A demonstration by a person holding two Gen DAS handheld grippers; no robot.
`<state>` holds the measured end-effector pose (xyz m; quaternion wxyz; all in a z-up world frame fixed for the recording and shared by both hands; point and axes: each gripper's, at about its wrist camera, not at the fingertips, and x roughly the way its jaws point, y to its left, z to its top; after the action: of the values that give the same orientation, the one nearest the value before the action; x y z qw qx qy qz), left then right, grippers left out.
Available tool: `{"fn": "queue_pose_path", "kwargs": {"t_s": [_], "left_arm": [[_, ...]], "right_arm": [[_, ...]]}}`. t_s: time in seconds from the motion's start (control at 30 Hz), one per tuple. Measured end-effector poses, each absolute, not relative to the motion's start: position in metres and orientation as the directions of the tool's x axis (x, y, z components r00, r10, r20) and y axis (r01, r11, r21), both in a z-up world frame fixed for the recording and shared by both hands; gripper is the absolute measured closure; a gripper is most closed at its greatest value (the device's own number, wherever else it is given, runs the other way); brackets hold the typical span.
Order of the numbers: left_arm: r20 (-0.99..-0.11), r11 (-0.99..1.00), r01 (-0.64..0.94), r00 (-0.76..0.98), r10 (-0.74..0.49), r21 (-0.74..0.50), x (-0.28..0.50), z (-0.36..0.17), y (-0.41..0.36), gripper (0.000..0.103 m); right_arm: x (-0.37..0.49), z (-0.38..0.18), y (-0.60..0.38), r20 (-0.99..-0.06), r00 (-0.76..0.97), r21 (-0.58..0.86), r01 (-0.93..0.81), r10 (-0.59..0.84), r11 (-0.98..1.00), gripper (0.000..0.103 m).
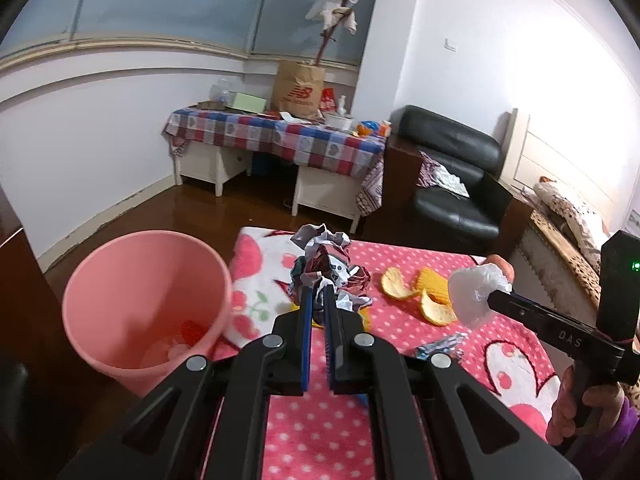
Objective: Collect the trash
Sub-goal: 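Lift the foil with the left tool toward the bin while the right tool holds the plastic bag, then carry the foil and plastic bag over the pink bin and open both tools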
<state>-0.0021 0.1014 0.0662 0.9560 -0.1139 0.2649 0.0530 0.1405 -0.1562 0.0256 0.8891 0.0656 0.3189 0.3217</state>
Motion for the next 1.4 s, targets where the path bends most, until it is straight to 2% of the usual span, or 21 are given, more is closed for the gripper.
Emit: {"fn": "queue_pose_path", "kwargs": {"t_s": [0.57, 1.03, 1.4], "left_arm": [[-0.502, 0.931, -0.305, 0.848, 0.168, -0.203, -0.039, 0.067, 0.168, 0.098], [-0.546, 0.881, -0.424, 0.799, 0.254, -0.211, -0.055, 0.048, 0.224, 0.098], [-0.599, 0.839, -0.504, 0.742, 0.301, -0.203, -0.056, 0.023, 0.256, 0.098]], "right_arm": [[0.133, 0.041, -0.046, -0.522, 0.440, 0.306, -0.703, 0.731, 0.642, 0.080], [0.124, 0.024, 0.051, -0.559, 0.279, 0.323, -0.794, 0.781, 0.515, 0.080], [0.131, 0.001, 0.095, -0.604, 0.224, 0.342, -0.795, 0.765, 0.502, 0.080]]}}
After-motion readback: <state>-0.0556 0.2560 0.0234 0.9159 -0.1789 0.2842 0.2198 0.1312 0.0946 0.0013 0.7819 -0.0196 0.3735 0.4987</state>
